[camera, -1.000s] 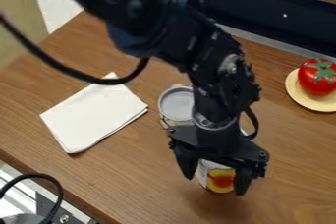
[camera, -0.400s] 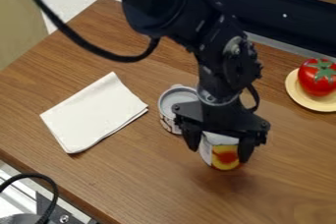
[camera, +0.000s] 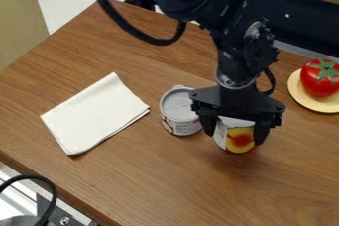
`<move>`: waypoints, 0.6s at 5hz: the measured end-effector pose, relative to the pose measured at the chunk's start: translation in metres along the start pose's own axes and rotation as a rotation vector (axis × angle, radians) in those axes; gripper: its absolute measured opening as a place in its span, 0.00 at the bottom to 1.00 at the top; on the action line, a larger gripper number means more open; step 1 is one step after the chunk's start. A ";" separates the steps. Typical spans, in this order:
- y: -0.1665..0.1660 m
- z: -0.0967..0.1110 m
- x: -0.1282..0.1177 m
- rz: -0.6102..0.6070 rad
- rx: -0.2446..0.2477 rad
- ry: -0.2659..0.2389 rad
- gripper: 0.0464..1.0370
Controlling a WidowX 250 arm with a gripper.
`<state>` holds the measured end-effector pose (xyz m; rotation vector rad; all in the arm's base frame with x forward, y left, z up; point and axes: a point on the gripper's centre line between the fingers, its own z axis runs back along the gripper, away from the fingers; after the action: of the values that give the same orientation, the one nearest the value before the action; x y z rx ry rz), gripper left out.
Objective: Moved the can from the bottom right to the top right
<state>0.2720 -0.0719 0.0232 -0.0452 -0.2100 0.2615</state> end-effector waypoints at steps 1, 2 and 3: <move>-0.003 -0.006 0.011 0.016 0.003 -0.005 0.96; -0.007 -0.006 0.023 0.031 0.000 -0.024 0.96; -0.009 -0.007 0.031 0.045 -0.001 -0.036 0.96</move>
<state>0.3049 -0.0731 0.0236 -0.0464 -0.2447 0.3073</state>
